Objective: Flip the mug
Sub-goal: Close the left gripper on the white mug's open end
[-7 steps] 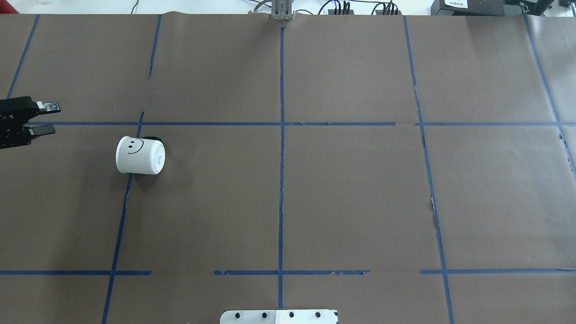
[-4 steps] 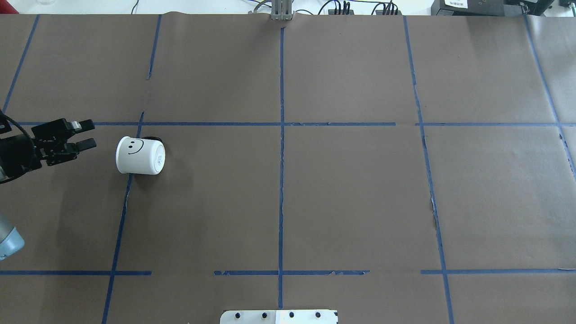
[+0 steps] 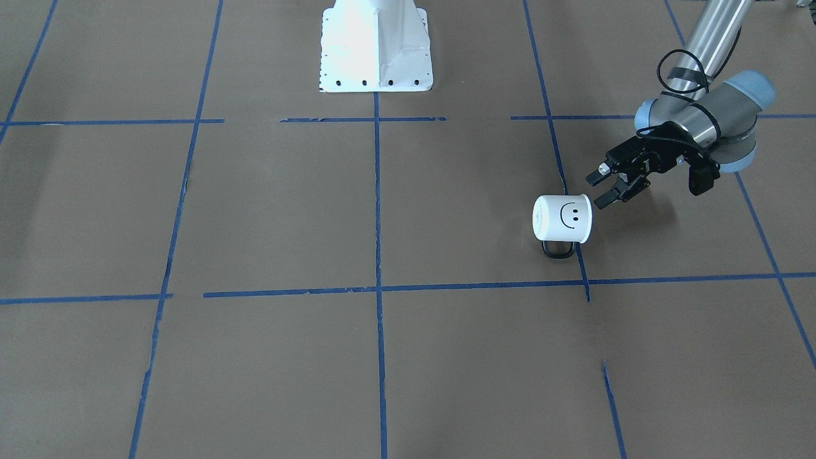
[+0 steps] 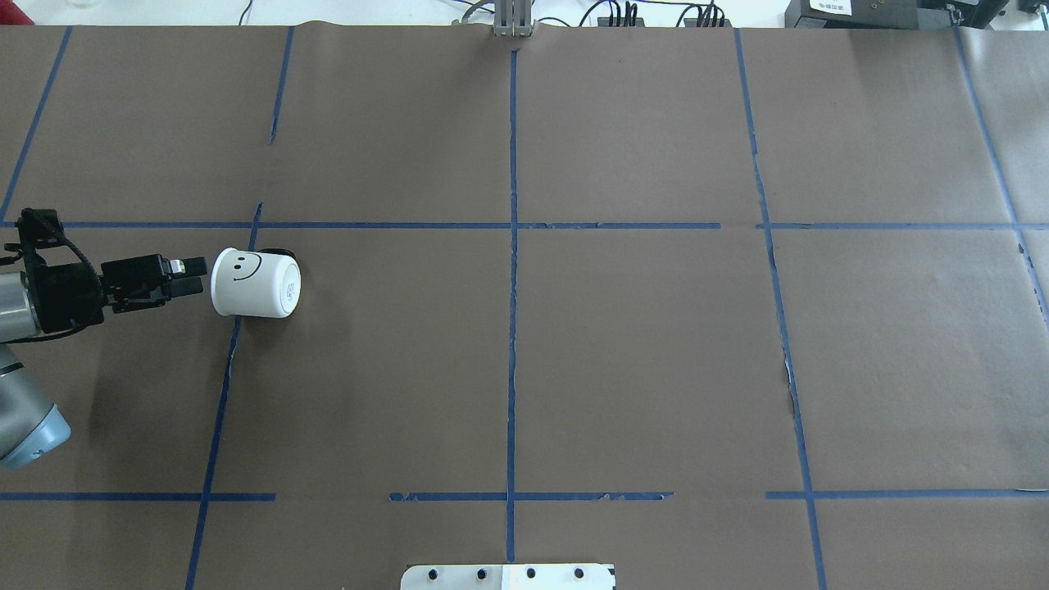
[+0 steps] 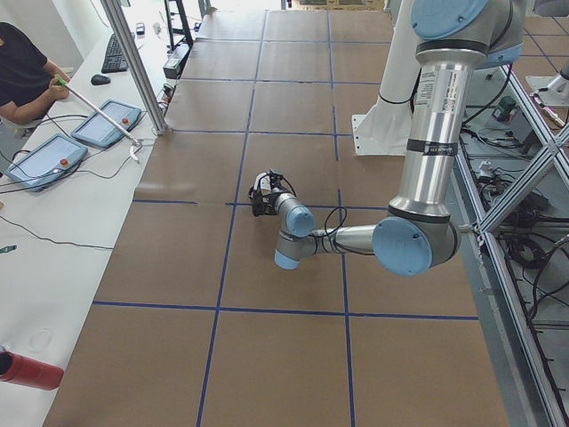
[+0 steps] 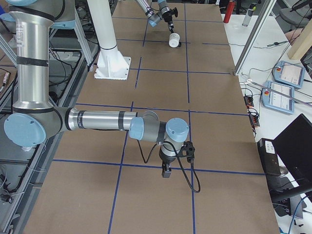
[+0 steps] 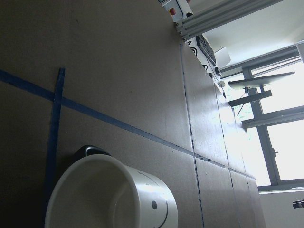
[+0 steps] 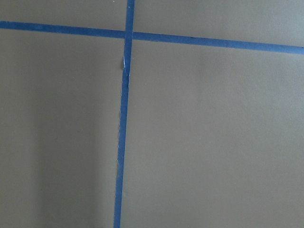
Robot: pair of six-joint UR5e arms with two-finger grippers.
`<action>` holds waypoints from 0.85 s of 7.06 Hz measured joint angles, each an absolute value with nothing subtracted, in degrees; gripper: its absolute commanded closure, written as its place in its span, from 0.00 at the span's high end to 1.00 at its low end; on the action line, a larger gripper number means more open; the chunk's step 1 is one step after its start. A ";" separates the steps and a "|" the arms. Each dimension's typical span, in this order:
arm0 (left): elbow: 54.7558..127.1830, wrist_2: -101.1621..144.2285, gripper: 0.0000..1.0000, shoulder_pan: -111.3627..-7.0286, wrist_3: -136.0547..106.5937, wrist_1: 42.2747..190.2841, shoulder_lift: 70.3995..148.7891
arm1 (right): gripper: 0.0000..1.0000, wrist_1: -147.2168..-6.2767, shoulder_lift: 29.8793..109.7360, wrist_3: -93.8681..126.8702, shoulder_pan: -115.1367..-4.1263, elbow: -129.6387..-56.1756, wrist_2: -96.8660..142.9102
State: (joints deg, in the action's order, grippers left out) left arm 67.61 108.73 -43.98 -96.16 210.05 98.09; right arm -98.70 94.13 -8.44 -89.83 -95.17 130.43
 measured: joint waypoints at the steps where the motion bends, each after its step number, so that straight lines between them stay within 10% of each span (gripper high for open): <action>1: 65.58 108.85 1.00 -44.68 -95.99 210.13 100.00 | 1.00 -98.70 94.13 -8.44 -89.83 -95.17 130.43; 6: 60.45 110.72 0.87 -45.33 -96.60 210.49 105.58 | 1.00 -98.70 94.13 -8.44 -89.82 -95.12 130.43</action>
